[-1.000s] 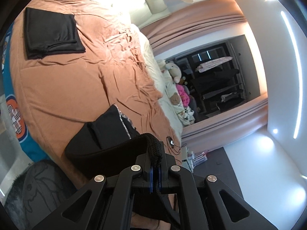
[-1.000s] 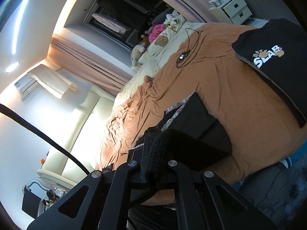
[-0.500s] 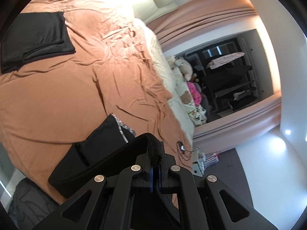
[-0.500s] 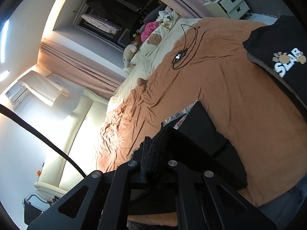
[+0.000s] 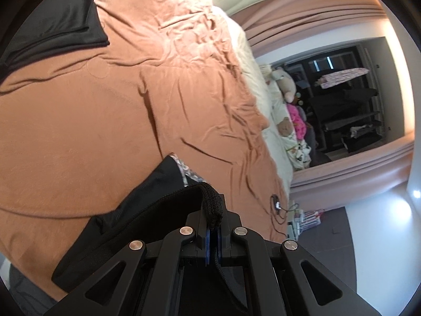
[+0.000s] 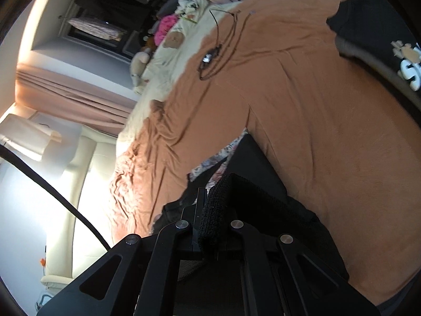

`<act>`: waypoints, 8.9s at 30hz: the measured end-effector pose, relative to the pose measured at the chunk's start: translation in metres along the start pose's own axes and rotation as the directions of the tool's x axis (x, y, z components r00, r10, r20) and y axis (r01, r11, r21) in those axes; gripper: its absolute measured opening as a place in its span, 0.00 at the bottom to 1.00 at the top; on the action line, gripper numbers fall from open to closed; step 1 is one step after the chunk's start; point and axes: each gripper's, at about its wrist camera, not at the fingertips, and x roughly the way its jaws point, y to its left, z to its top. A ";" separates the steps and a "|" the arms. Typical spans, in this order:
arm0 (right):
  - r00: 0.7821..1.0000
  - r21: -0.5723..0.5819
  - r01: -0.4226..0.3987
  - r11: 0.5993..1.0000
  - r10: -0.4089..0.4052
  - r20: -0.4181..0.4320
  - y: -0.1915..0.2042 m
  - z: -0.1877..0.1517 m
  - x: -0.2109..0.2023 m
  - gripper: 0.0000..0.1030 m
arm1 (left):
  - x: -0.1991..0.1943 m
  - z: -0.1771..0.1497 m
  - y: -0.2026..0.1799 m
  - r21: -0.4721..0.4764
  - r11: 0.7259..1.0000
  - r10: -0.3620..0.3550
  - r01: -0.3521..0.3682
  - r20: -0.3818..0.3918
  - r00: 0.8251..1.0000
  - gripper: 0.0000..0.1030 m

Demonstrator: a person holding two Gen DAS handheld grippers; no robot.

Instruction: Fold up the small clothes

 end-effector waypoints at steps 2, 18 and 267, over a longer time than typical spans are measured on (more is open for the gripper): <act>1.000 0.002 0.017 1.000 -0.017 -0.008 0.003 0.003 0.010 0.00 | 0.012 0.005 0.004 -0.008 1.000 0.018 -0.018 -0.004 1.000 0.02; 0.995 0.019 0.086 0.996 -0.085 -0.048 0.012 0.044 0.077 0.00 | 0.105 0.041 0.017 -0.026 0.992 0.121 -0.123 -0.053 0.991 0.02; 0.964 -0.353 0.265 0.897 -0.249 0.093 0.067 -0.131 -0.030 0.48 | -0.026 -0.070 0.169 -0.055 0.997 0.045 -0.047 -0.038 0.998 0.05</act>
